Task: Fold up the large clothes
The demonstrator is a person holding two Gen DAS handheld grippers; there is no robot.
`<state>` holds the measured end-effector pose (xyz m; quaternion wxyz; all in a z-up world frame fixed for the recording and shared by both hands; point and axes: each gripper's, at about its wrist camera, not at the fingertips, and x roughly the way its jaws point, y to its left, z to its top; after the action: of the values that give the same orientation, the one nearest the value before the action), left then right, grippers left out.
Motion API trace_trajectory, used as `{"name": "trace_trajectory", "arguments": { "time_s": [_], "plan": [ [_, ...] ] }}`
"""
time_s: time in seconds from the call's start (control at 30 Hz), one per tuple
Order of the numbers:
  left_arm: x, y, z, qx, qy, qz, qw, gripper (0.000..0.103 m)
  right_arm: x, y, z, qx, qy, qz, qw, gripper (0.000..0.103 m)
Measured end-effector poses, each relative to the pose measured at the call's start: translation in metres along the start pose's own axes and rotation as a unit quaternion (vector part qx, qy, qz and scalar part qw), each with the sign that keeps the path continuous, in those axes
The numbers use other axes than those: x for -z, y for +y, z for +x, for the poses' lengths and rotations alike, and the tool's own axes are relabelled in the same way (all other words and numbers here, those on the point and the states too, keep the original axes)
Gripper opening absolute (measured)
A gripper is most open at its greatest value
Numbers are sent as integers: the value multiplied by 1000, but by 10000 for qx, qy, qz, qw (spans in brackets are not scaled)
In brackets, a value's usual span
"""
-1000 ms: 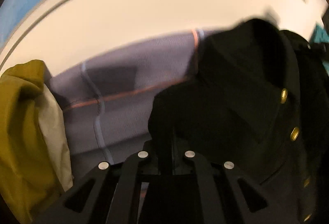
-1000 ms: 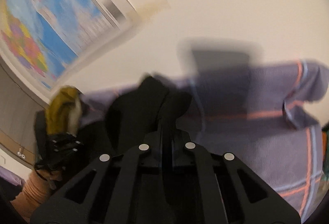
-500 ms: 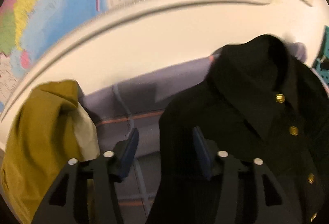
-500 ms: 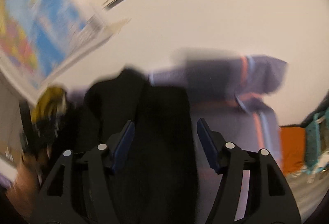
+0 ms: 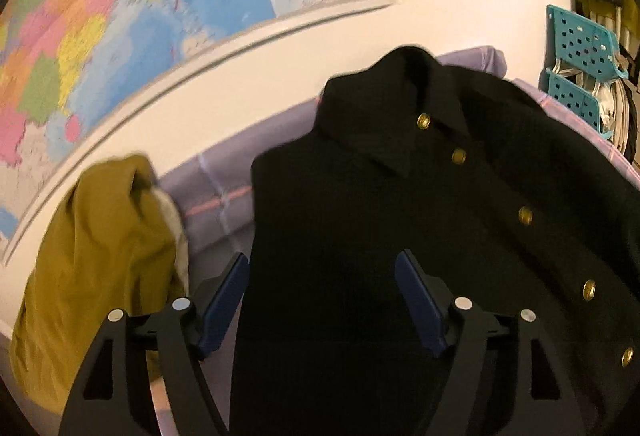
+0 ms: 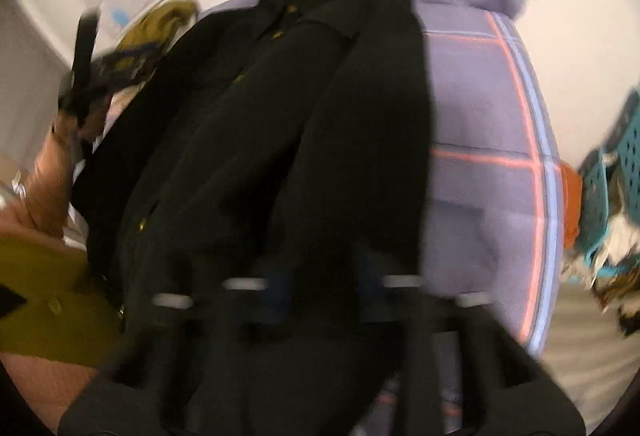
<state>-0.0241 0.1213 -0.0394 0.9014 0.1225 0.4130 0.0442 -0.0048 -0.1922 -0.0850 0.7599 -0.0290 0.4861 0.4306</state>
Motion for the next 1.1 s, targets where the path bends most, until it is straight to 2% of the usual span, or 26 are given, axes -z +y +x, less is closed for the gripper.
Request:
{"name": "trace_trajectory", "arguments": {
  "time_s": [0.07, 0.1, 0.13, 0.2, 0.27, 0.33, 0.37, 0.43, 0.47, 0.53, 0.6, 0.67, 0.7, 0.77, 0.83, 0.87, 0.9, 0.93, 1.0, 1.03, 1.07, 1.1],
  "plan": [
    [12, 11, -7, -190, 50, -87, 9998, 73, -5, -22, -31, 33, -548, 394, 9977, 4],
    [18, 16, -11, -221, 62, -147, 9996, 73, -7, -44, -51, 256, -908, 788, 9924, 4],
    [22, 21, -12, -245, 81, -213, 9994, 73, -9, -57, -57, 392, -1030, 970, 9892, 4],
    [37, 34, -22, -207, 144, -347, 9991, 73, -7, -81, -54, 777, -961, 1252, 9844, 4],
    [51, 43, -29, -160, 202, -446, 9987, 75, -2, -98, -33, 672, -717, 1573, 9827, 8],
    [63, 47, -37, 211, 304, -522, 9980, 80, 6, -103, -13, 774, -485, 1744, 9804, 31],
    [74, 48, -40, 511, 355, -573, 9964, 80, 9, -102, -8, 778, -478, 1733, 9806, 41],
    [91, 48, -47, 919, 450, -597, 9930, 80, 18, -93, -14, 728, -691, 1766, 9792, 48],
    [97, 47, -50, 1033, 477, -619, 9916, 80, 21, -90, -24, 772, -856, 1768, 9775, 56],
    [106, 48, -66, 1246, 371, -708, 9890, 80, 21, -76, -47, 735, -1265, 1600, 9762, 59],
    [109, 44, -80, 1391, 209, -618, 9881, 87, 20, -47, -66, 423, -1534, 1203, 9799, 65],
    [112, 31, -91, 1448, 136, -342, 9888, 91, 24, -16, -69, 57, -1585, 684, 9850, 82],
    [115, 22, -90, 1456, 219, -202, 9889, 91, 28, 1, -65, -81, -1514, 400, 9876, 85],
    [122, 3, -77, 1310, 646, 138, 9892, 90, 33, 22, -51, -231, -1316, 124, 9910, 87],
    [130, -9, -55, 833, 1087, 350, 9900, 65, 40, 37, -33, -386, -1078, 18, 9934, 87],
    [130, -5, -54, 901, 1102, 222, 9896, 56, 43, 41, -23, -430, -970, -1, 9944, 86],
    [129, 5, -57, 958, 1049, -9, 9899, 21, 48, 43, -14, -465, -866, 24, 9952, 85],
    [127, 18, -60, 750, 1060, -221, 9913, 7, 52, 45, -8, -515, -807, 72, 9954, 84],
    [126, 51, -72, 395, 852, -642, 9935, 7, 57, 46, -4, -643, -824, 140, 9944, 82],
    [125, 71, -80, 41, 737, -830, 9938, 7, 57, 48, -5, -640, -862, 163, 9941, 82],
    [125, 88, -85, -304, 711, -993, 9920, 5, 59, 49, -7, -648, -913, 201, 9935, 82],
    [125, 109, -91, -531, 675, -1253, 9884, 9, 61, 48, -10, -707, -963, 238, 9926, 82]
  ]
}}
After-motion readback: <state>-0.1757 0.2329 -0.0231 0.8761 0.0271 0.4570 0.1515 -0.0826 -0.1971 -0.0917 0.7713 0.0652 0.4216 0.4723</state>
